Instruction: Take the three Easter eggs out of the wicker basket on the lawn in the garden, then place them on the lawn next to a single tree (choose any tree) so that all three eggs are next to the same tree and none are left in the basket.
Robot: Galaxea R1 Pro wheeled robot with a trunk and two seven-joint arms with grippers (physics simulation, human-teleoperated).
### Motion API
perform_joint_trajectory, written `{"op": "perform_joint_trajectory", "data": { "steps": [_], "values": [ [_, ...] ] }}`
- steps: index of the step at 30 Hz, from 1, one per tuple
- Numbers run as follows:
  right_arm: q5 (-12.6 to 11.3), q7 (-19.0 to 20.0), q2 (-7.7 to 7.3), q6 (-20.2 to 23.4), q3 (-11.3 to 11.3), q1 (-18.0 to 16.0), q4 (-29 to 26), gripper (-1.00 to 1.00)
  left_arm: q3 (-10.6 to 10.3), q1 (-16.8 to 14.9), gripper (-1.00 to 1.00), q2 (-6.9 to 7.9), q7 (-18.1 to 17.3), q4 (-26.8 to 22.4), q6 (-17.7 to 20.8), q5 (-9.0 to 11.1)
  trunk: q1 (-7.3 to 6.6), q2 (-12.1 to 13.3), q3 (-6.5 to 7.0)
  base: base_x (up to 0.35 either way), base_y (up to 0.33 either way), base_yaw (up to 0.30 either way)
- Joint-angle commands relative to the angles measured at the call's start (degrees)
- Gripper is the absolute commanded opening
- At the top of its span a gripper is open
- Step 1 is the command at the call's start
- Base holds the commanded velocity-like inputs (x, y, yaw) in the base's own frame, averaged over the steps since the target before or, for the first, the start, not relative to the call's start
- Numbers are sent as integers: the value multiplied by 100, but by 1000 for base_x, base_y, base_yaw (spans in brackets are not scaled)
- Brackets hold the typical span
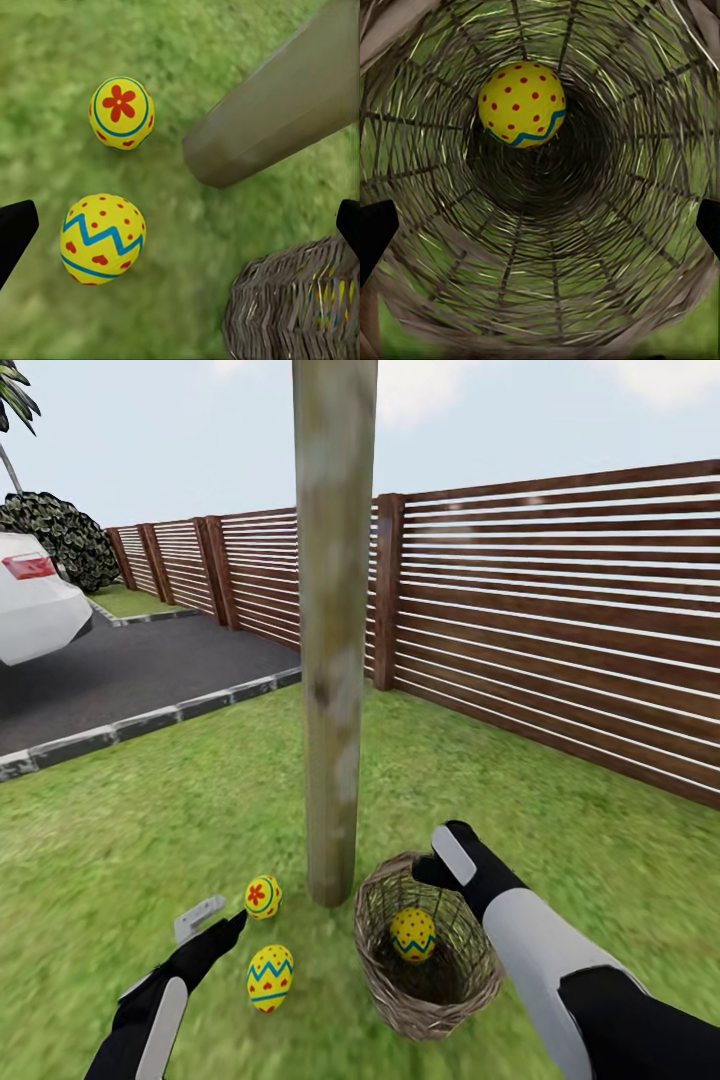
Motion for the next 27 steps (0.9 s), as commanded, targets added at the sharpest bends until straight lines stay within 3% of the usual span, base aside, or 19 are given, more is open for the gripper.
{"op": "perform_joint_trajectory", "data": {
  "steps": [1,16,19,22,27],
  "values": [
    [-59,-52,2,9,35,-4,60,100,33,-3,100,-6,8,-56,39,121,22,-44,-24,4,0,0],
    [-59,-53,97,-29,39,-4,409,100,181,-3,100,1,10,-222,100,240,351,-646,-293,1,0,0],
    [-59,-53,99,-32,44,-4,416,100,218,-3,100,4,10,-230,373,241,417,-766,-347,0,0,0],
    [-59,-51,100,-52,46,-4,420,100,385,-3,100,0,4,-377,736,242,483,-886,-401,0,0,0],
    [-49,-46,100,-278,47,-4,421,100,523,-3,100,-3,2,-628,996,242,593,-1087,-491,0,0,0]
  ]
}}
